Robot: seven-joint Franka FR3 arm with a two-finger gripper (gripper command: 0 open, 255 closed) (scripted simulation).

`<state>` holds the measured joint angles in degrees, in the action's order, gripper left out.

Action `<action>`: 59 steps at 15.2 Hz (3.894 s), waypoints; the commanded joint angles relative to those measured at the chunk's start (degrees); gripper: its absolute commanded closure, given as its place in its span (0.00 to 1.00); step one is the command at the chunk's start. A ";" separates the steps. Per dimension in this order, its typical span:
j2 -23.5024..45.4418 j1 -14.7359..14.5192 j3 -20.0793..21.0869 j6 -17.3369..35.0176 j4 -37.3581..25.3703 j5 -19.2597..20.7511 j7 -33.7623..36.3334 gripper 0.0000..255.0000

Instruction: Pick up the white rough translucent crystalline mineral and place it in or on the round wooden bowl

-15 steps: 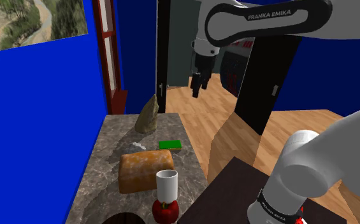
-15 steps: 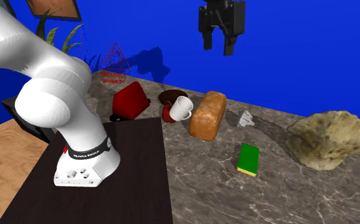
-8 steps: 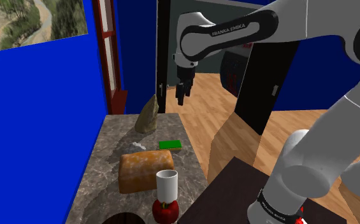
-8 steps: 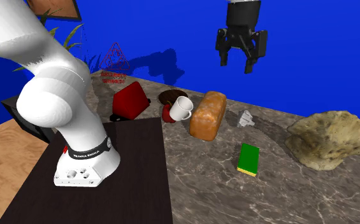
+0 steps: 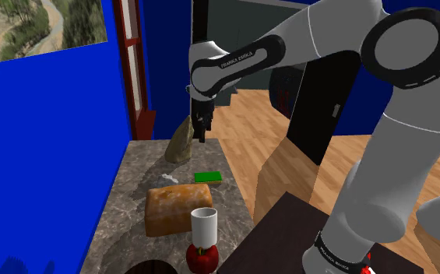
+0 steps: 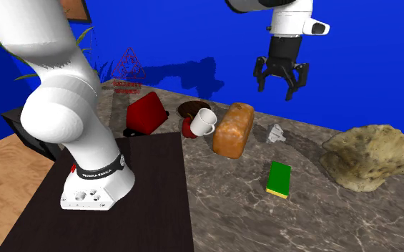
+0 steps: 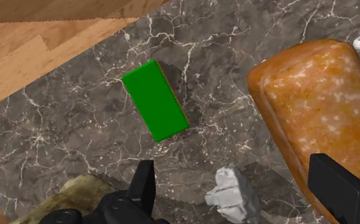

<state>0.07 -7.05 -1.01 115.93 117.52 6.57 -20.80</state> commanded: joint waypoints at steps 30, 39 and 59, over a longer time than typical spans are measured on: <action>48.79 -4.97 4.08 2.19 -38.74 4.09 -12.35 0.00; 48.77 -4.97 4.08 2.20 -38.70 4.09 -12.35 1.00; 42.55 -4.84 4.48 -4.50 -39.24 3.50 -13.31 1.00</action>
<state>42.83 -11.86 3.44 112.12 78.77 10.11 -34.04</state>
